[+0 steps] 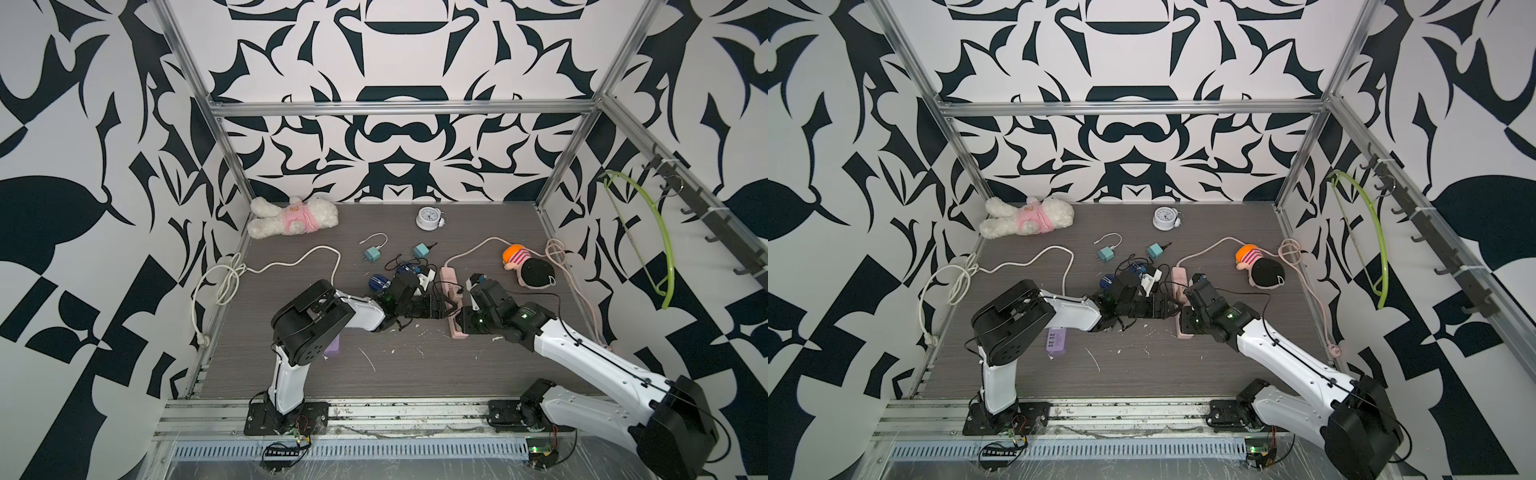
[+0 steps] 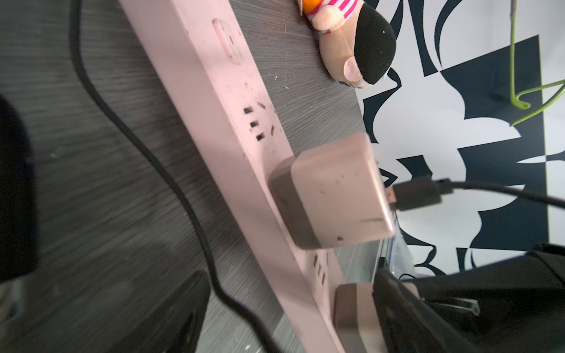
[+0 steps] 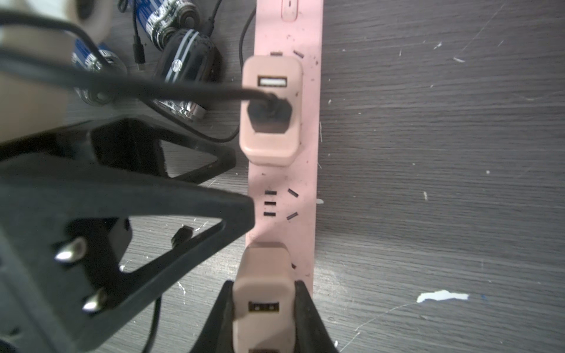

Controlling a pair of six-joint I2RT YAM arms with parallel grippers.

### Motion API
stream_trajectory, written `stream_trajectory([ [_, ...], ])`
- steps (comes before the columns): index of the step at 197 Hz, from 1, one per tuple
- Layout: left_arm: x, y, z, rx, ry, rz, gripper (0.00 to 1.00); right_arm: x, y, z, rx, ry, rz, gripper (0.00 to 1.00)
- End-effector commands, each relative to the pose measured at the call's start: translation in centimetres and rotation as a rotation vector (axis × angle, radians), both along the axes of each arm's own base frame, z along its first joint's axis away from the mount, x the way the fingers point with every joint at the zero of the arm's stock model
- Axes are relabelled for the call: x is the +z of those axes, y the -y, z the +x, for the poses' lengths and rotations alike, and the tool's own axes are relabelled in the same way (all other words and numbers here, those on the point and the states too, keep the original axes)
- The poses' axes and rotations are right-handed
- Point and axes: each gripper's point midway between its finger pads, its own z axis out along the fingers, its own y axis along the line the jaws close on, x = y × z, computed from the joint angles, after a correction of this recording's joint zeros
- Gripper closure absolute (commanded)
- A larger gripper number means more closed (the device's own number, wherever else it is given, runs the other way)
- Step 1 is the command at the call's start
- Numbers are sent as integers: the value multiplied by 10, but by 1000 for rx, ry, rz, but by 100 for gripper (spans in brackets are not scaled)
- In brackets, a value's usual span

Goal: Unplug the electric shaver
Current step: Remove the plug from the socket.

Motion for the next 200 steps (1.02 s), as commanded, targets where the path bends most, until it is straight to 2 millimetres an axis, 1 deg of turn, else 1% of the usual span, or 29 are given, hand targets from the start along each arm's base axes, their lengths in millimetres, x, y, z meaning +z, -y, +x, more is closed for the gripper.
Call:
stream_trajectory([
  [1, 8, 10, 0, -23, -4, -51, 20, 26, -15, 14, 18, 104, 78, 100],
  [15, 7, 11, 0, -25, -8, -53, 24, 28, -17, 15, 22, 109, 89, 100],
  [39, 5, 9, 4, -12, -17, -56, 27, 30, -20, 16, 21, 115, 110, 100],
  [59, 5, 7, 7, 1, -23, -79, 33, 31, -23, 16, 21, 124, 141, 100],
  [108, 1, 4, 13, 25, -60, -156, 35, 35, -24, 16, 17, 142, 167, 100],
  [134, -3, -3, 18, 56, -83, -199, 36, 40, -21, 15, 7, 163, 175, 100],
  [140, -3, -3, 19, 60, -88, -211, 38, 41, -21, 15, 7, 166, 174, 100],
  [157, 0, -3, 21, 58, -93, -240, 47, 39, -21, 15, 8, 159, 172, 100],
  [166, 1, -2, 21, 55, -93, -244, 50, 38, -21, 15, 7, 155, 171, 100],
  [200, 5, -1, 20, 48, -88, -248, 56, 36, -25, 16, 11, 151, 181, 100],
])
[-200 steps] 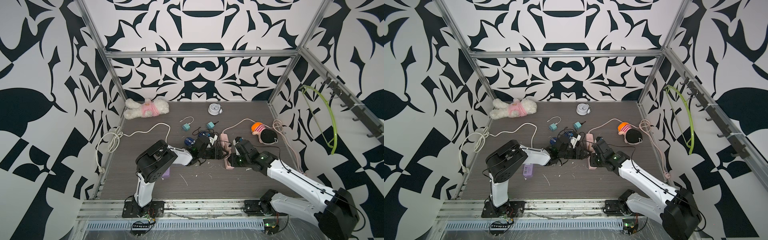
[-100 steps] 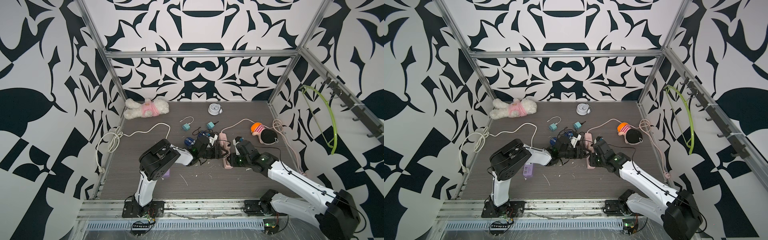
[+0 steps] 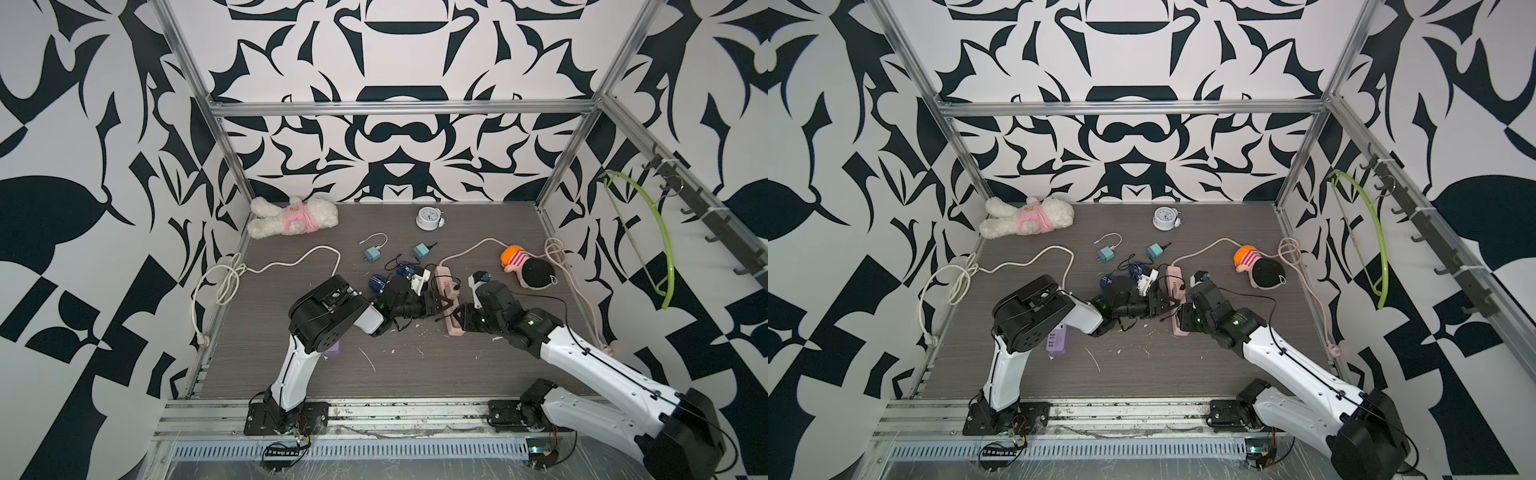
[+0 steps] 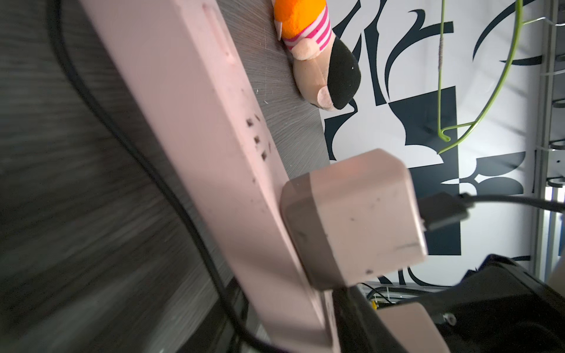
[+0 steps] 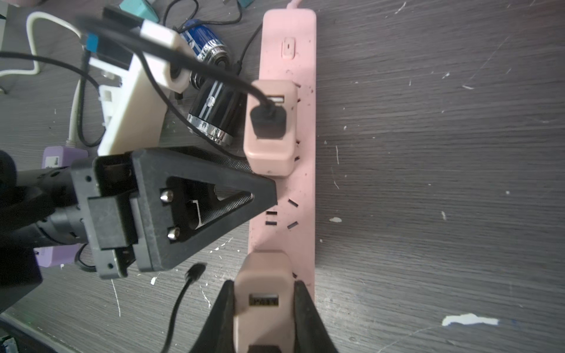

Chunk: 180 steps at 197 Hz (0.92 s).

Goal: Unplug the electric shaver
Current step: Remove the plug from the socket.

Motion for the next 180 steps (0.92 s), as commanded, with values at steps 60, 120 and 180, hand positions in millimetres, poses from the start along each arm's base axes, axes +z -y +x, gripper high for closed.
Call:
stream_trajectory([
  [60, 4, 2, 6, -6, 8, -39, 72, 20, -22, 11, 50, 70, 92, 100],
  [120, 1, 5, 5, -17, -2, -49, 100, 29, -17, 12, 42, 106, 81, 100],
  [180, -8, 6, 5, -20, -21, -40, 100, 45, -11, 14, 42, 147, 51, 100],
])
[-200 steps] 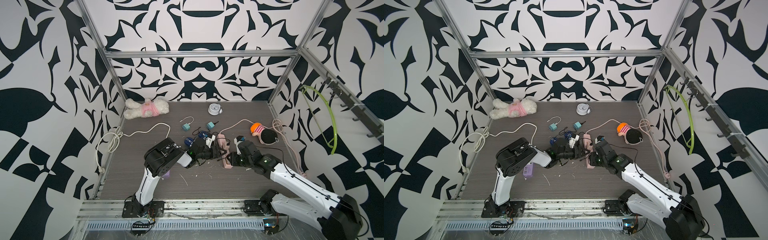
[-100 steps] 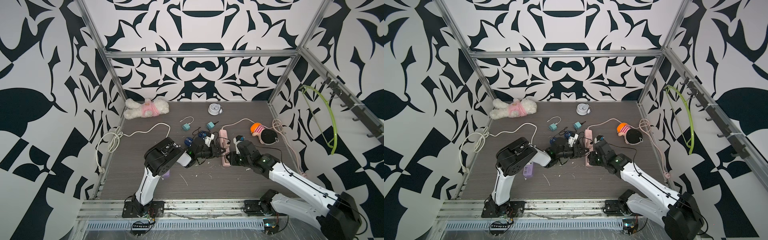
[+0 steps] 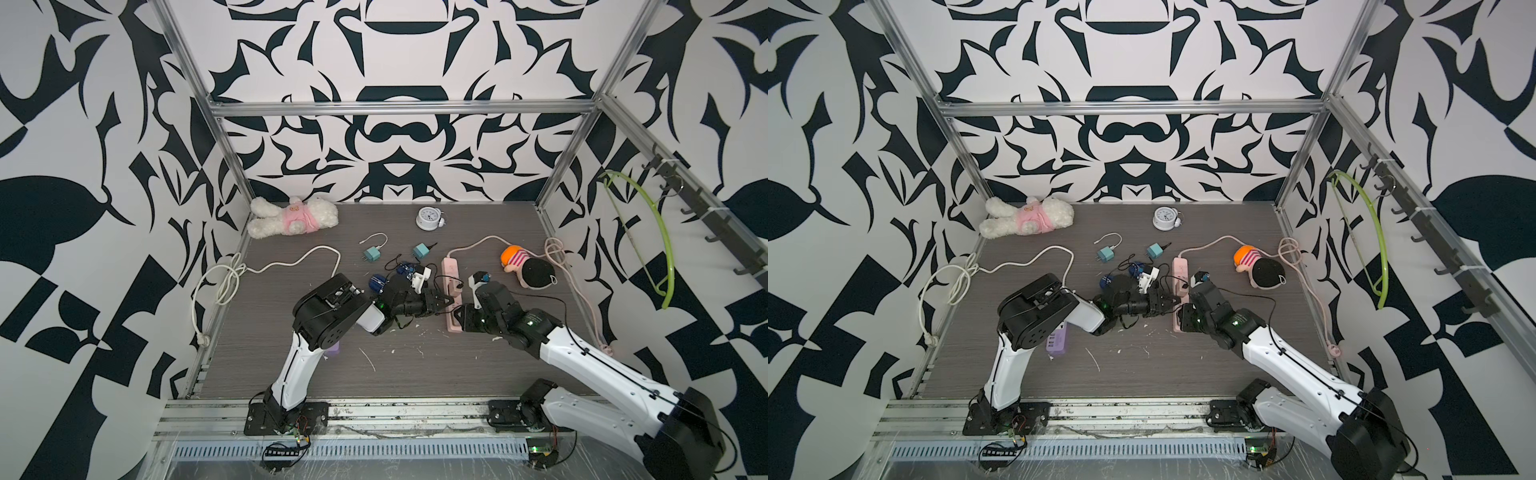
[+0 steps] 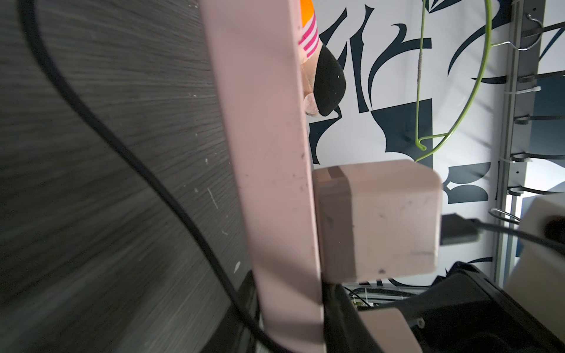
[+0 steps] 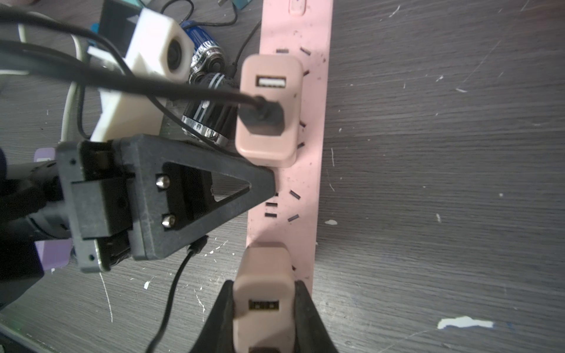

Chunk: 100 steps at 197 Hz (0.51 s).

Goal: Unplug the electric shaver
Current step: Remove the plug from the socket.

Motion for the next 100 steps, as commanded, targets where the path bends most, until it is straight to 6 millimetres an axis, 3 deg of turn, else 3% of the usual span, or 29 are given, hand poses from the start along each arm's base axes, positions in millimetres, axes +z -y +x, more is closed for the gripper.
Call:
stream_trajectory([
  [1, -12, -1, 2, -5, 29, 21, 100, 49, -15, 14, 45, 141, 73, 100],
  [100, -51, -11, 6, 29, 11, 171, 100, 67, 0, 10, 26, 185, 29, 100],
])
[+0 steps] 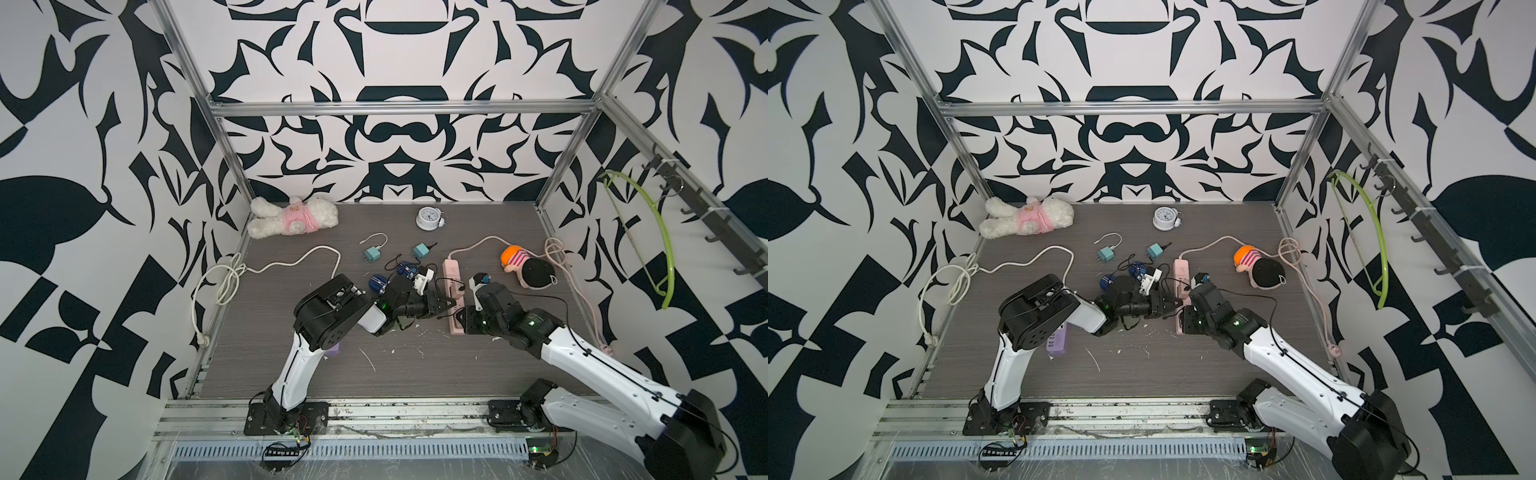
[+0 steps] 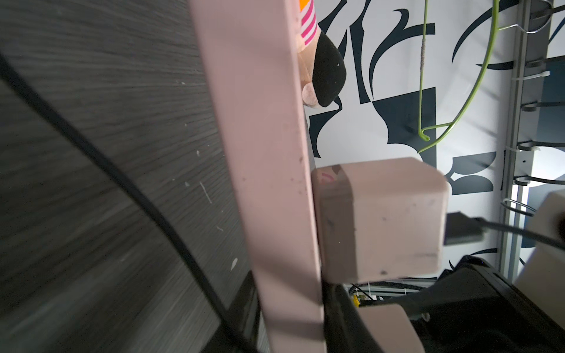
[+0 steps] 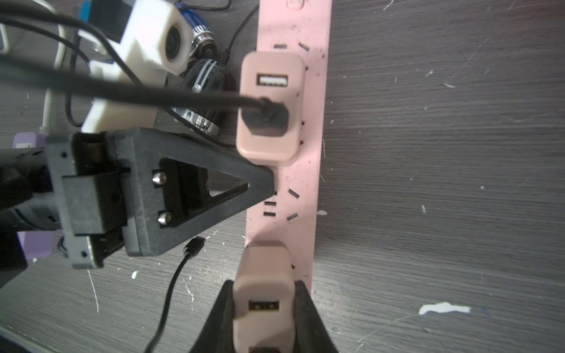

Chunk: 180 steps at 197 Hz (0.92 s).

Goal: Unplug the electric shaver
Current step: Remove the plug from the socket.

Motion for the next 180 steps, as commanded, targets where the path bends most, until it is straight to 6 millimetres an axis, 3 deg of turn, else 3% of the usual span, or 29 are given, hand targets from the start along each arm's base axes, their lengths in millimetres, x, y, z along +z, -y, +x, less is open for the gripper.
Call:
stream_trajectory([
  [1, -50, -16, 12, 55, -8, 155, 100, 66, -7, 17, 14, 191, 75, 100],
  [127, -67, -22, 15, 73, -26, 207, 100, 91, 6, 10, 12, 223, 34, 100],
  [180, -70, -22, 15, 76, -40, 207, 100, 86, 2, 8, 40, 193, 18, 100],
])
